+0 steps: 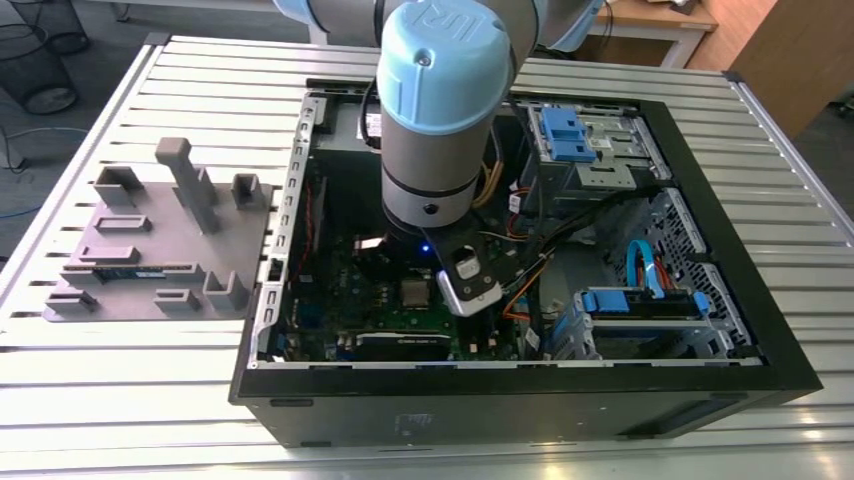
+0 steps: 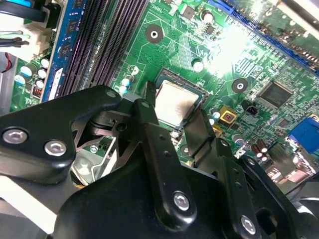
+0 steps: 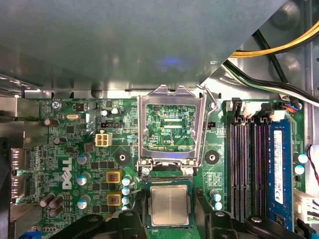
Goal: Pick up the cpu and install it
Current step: 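Place the cpu into insertion slot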
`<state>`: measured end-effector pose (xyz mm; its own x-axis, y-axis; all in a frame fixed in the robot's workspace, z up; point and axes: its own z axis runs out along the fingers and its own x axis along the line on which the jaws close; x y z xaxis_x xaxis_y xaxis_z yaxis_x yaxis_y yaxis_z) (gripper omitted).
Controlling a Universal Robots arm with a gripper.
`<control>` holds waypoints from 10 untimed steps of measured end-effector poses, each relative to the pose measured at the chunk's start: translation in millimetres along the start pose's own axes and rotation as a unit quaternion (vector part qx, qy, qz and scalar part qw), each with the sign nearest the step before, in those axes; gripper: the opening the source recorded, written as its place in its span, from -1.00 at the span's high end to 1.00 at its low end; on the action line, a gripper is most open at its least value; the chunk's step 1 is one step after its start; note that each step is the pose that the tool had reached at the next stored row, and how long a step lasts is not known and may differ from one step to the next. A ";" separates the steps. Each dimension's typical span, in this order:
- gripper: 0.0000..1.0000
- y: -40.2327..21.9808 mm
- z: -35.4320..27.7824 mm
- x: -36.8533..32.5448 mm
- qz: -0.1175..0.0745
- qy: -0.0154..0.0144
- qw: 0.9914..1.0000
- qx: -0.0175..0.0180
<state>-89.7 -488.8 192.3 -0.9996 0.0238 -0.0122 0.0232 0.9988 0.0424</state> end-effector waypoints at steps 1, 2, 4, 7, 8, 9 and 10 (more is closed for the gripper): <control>-0.01 0.0 0.4 0.0 0.000 0.000 1.000 0.000; -0.01 -0.1 0.5 0.0 0.000 0.000 1.000 0.000; -0.01 0.0 0.6 0.0 0.000 0.000 1.000 0.000; -0.01 0.0 0.7 0.0 0.000 0.000 1.000 0.000; -0.01 0.0 0.7 0.0 0.000 0.000 1.000 0.000; -0.01 0.0 0.7 0.0 0.000 0.000 1.000 0.000; -0.01 0.0 0.7 0.0 0.000 0.000 1.000 0.000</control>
<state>-89.7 -488.8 191.6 -0.9996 0.0238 -0.0122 0.0233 0.9989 0.0416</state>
